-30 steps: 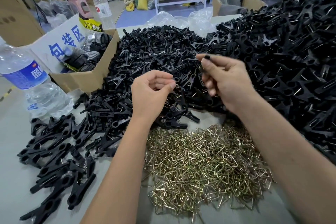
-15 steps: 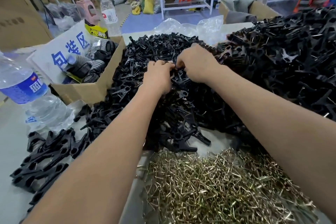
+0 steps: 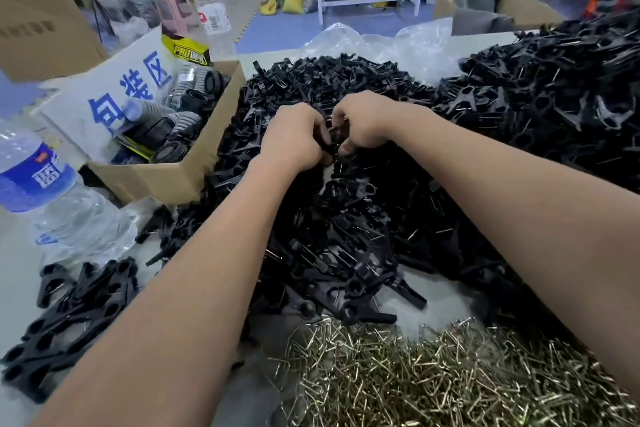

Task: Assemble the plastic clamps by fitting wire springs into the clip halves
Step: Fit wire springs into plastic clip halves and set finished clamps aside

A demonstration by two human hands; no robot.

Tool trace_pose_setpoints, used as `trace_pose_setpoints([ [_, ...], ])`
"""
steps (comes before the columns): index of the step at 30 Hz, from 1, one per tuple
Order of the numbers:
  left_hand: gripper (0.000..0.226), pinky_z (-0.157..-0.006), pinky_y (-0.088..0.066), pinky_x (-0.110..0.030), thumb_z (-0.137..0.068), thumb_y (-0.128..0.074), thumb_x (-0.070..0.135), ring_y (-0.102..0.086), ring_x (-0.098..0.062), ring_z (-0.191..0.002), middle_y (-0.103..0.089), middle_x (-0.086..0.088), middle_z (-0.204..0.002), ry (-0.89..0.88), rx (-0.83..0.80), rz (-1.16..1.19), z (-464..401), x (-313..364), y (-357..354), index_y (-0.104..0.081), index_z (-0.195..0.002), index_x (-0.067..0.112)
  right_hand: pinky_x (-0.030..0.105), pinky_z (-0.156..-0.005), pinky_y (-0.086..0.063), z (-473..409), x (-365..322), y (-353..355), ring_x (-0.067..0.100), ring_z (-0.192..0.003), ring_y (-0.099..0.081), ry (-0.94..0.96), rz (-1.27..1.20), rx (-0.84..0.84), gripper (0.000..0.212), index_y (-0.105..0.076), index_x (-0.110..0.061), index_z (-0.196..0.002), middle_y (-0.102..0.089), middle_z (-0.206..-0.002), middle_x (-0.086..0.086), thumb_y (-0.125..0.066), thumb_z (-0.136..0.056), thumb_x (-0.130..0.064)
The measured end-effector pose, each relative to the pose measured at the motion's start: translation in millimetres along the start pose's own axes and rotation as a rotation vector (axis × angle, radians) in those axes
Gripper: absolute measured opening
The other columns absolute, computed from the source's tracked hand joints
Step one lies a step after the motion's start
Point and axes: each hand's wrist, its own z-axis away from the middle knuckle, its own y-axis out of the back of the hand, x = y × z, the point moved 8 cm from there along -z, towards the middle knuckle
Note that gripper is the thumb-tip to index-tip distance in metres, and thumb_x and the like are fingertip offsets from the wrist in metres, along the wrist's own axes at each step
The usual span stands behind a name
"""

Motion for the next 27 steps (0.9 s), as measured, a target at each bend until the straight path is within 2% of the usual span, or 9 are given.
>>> trace_pose_setpoints([
  [4, 0.017, -0.088, -0.054, -0.032, -0.077, -0.091, 0.026, -0.068, -0.021, -0.095, -0.074, 0.000, -0.099, -0.020, 0.057, 0.095, 5, -2, 9, -0.077, -0.087, 0.025, 0.026, -0.075, -0.041, 13, 1, 15, 0.024, -0.092, -0.061, 0.039, -0.046, 0.108, 0.023, -0.072, -0.018, -0.102, -0.062, -0.086, -0.005, -0.083, -0.082, -0.015],
  [7, 0.027, -0.077, -0.047, -0.028, -0.071, -0.096, 0.021, -0.064, -0.017, -0.087, -0.070, 0.003, -0.094, 0.028, 0.100, 0.215, 13, -5, 17, -0.071, -0.077, 0.031, 0.016, -0.065, -0.041, 25, 7, 24, 0.012, -0.074, -0.055, 0.013, -0.124, 0.154, 0.032, -0.080, -0.017, -0.107, -0.063, -0.079, -0.012, -0.061, -0.088, 0.001],
  [10, 0.029, -0.071, -0.046, -0.026, -0.065, -0.099, 0.024, -0.057, -0.007, -0.072, -0.065, 0.007, -0.080, 0.071, 0.100, 0.325, 22, -8, 21, -0.073, -0.075, 0.032, 0.003, -0.054, -0.039, 40, 13, 32, -0.003, -0.056, -0.053, -0.043, -0.299, 0.227, 0.026, -0.082, -0.015, -0.101, -0.056, -0.057, -0.022, -0.063, -0.092, 0.000],
  [12, 0.028, -0.070, -0.049, -0.024, -0.066, -0.099, 0.029, -0.061, -0.006, -0.074, -0.068, 0.006, -0.082, 0.083, 0.089, 0.423, 28, -8, 22, -0.077, -0.083, 0.029, 0.018, -0.071, -0.056, 55, 13, 32, 0.003, -0.062, -0.063, -0.050, -0.445, 0.251, 0.023, -0.081, -0.011, -0.107, -0.067, -0.066, -0.010, -0.065, -0.093, 0.000],
  [14, 0.022, -0.074, -0.053, -0.025, -0.073, -0.094, 0.033, -0.066, -0.007, -0.079, -0.071, 0.005, -0.086, 0.106, 0.111, 0.497, 35, -8, 25, -0.079, -0.088, 0.028, 0.029, -0.073, -0.060, 73, 13, 30, 0.014, -0.066, -0.070, -0.054, -0.579, 0.274, 0.025, -0.078, -0.010, -0.114, -0.074, -0.076, 0.007, -0.067, -0.093, 0.001],
  [16, 0.004, -0.081, -0.061, -0.033, -0.086, -0.084, 0.026, -0.069, -0.008, -0.075, -0.075, 0.003, -0.084, 0.134, 0.187, 0.522, 42, -9, 31, -0.081, -0.089, 0.026, 0.028, -0.069, -0.059, 93, 11, 29, 0.014, -0.066, -0.073, -0.046, -0.686, 0.328, 0.030, -0.072, -0.013, -0.118, -0.076, -0.079, 0.011, -0.074, -0.090, -0.002],
  [21, 0.027, -0.076, -0.065, -0.044, -0.090, -0.070, -0.003, -0.074, -0.016, -0.069, -0.075, -0.010, -0.082, 0.095, 0.300, 0.732, 77, -3, 35, -0.069, -0.096, 0.023, 0.017, -0.057, -0.052, 150, -2, 23, 0.012, -0.063, -0.073, -0.002, -0.937, 0.416, 0.032, -0.073, -0.014, -0.108, -0.074, -0.075, 0.004, -0.088, -0.081, -0.011],
  [24, 0.044, -0.069, -0.063, -0.033, -0.087, -0.074, -0.008, -0.077, -0.020, -0.071, -0.078, -0.005, -0.081, 0.002, 0.195, 1.027, 112, 19, 19, -0.064, -0.115, 0.025, 0.016, -0.057, -0.050, 187, -10, 13, 0.003, -0.056, -0.064, 0.042, -1.008, 0.443, 0.031, -0.074, -0.012, -0.106, -0.073, -0.072, 0.003, -0.090, -0.080, -0.013],
  [27, 0.036, -0.067, -0.060, -0.026, -0.086, -0.077, -0.006, -0.078, -0.023, -0.077, -0.080, -0.009, -0.086, -0.006, 0.082, 1.150, 142, 31, 0, -0.070, -0.114, 0.015, 0.018, -0.052, -0.047, 224, -10, -3, 0.001, -0.052, -0.058, 0.051, -1.047, 0.451, 0.041, -0.070, -0.022, -0.119, -0.072, -0.084, 0.006, -0.087, -0.083, -0.015],
])
